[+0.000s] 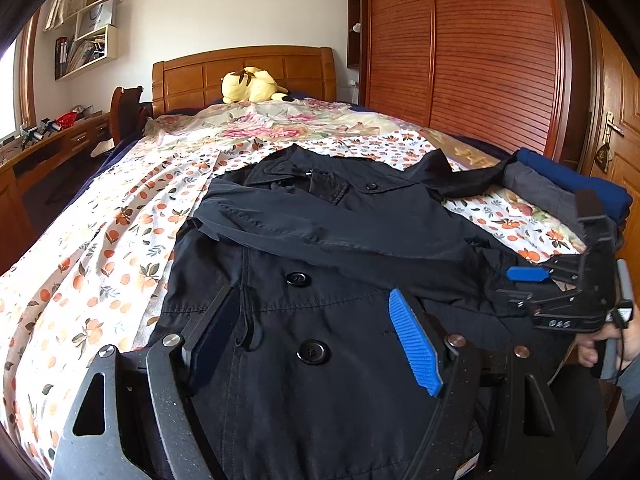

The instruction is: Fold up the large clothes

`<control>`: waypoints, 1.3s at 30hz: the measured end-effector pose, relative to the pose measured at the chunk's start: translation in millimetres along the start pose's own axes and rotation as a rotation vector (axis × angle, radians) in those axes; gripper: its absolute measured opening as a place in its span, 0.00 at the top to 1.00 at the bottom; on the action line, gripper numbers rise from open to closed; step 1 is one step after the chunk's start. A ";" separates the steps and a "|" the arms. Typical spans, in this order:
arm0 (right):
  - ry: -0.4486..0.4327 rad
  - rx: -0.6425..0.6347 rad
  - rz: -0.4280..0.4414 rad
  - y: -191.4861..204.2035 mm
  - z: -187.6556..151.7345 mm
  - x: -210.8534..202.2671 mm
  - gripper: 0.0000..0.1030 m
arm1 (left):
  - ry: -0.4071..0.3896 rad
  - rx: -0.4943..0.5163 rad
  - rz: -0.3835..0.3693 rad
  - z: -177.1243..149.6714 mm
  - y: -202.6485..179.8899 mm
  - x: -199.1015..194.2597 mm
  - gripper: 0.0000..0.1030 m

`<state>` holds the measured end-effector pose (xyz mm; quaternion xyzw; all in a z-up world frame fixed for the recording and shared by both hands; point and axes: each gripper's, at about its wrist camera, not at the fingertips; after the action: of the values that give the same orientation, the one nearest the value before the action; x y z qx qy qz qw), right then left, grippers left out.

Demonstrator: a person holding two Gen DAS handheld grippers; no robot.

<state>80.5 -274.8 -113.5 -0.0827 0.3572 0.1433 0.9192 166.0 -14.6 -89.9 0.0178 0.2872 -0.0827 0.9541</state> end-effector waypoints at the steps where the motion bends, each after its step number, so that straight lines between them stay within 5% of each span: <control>1: -0.009 0.003 -0.002 -2.2 -1.5 -5.3 0.51 | 0.004 0.001 -0.002 0.1 -2.0 1.5 0.24; 11: -0.101 0.048 -0.056 -45.7 -6.4 -45.7 0.34 | 0.026 0.045 -0.005 10.0 -24.2 16.8 0.24; 20: -0.114 0.070 -0.135 -84.8 1.6 -45.1 0.34 | 0.061 0.092 -0.021 19.0 -36.7 59.1 0.24; 32: -0.090 0.119 -0.220 -125.3 58.3 19.2 0.34 | 0.036 0.095 -0.068 46.7 -32.5 127.8 0.24; 39: -0.050 0.203 -0.274 -165.8 90.0 71.3 0.34 | 0.005 0.076 -0.108 44.1 -25.2 134.9 0.24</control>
<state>241.1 -394.1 -88.0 -0.0339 0.3324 -0.0181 0.9424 296.6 -63.0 -127.1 0.0386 0.2866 -0.1449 0.9462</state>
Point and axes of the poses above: each gripper's, at about its wrist camera, not at the fingertips, and x roughly the way its jaws point, y to its left, z to its top, and after that the axes turned 1 degree about x, right-handed
